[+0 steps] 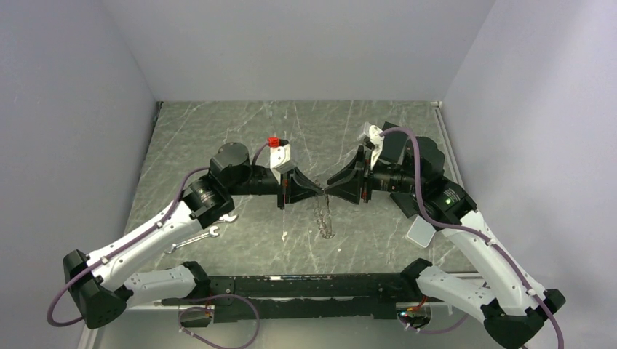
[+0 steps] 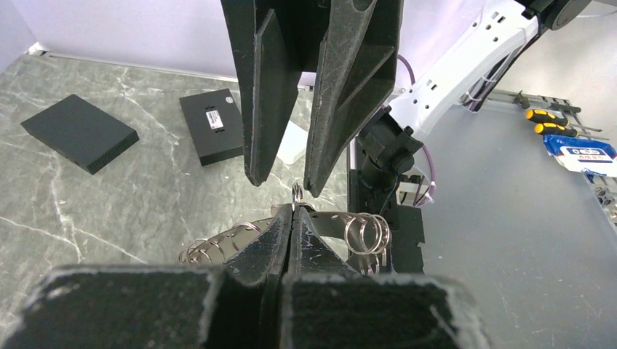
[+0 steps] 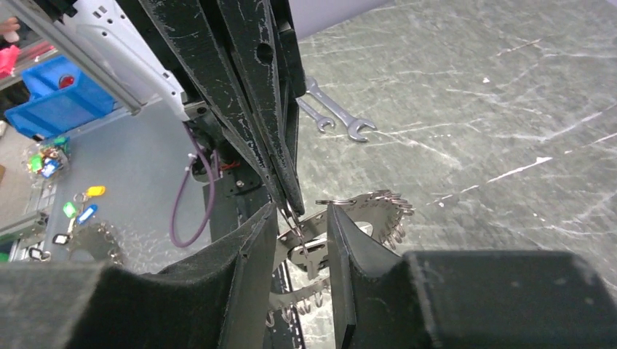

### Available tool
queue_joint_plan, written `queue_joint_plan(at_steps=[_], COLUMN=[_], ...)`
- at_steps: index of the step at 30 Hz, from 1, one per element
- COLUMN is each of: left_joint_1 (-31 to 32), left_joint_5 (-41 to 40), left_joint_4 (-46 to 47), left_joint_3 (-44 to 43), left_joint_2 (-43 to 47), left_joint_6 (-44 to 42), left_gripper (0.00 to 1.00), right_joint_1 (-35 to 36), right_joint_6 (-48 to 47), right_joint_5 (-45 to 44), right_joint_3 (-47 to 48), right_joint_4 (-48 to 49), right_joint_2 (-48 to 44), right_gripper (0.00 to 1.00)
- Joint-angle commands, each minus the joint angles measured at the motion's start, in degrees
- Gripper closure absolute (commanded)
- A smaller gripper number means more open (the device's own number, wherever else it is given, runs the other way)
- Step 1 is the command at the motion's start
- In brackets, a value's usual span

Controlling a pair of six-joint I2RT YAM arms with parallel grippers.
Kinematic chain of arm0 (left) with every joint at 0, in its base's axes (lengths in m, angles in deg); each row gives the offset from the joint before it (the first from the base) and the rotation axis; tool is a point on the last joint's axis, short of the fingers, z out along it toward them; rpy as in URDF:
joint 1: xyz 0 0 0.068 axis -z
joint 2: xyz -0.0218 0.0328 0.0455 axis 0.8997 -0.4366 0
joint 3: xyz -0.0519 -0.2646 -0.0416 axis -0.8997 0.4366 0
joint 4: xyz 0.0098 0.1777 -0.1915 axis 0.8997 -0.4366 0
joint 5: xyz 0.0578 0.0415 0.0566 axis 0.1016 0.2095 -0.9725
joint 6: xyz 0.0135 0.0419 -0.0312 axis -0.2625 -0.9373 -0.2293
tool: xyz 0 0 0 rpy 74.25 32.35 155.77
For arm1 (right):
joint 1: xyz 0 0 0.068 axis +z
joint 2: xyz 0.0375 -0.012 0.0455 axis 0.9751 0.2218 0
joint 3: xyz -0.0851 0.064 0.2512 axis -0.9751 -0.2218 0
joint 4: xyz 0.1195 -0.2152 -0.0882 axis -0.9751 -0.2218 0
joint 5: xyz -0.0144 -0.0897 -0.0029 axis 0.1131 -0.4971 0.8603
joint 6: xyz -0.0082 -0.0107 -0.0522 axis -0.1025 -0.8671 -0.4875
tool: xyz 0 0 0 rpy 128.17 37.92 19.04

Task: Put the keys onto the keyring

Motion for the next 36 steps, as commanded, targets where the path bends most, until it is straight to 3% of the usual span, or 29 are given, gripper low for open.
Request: queue_joint_plan(at_steps=[1,14,26,36], left_joint_1=[0.09,0.09,0.05,0.12], left_joint_5=[1.62,1.39,0.72,0.58], left_joint_4=[4.81,5.03,5.17,5.19], left_joint_3=[0.37,0.42,0.78,1.04], left_joint_2=[2.03,2.05,2.78,3.02], left_joint_6=[1.84,2.04,2.05,2.22], left_gripper=[1.0,1.0,1.0,1.0], right_joint_1=[0.0,0.23,0.96,1.31], right_joint_6=[-0.12,0.6,0.58,0.75], right_joint_5=[4.66,6.36,6.55,6.63], right_joint_3=[2.11,0.63,0.94,0.69], right_joint_4=[3.04,4.01,3.34,3.73], right_joint_2=[0.62,0.57,1.67,1.65], right_gripper=[0.66,0.8,0.76,0.84])
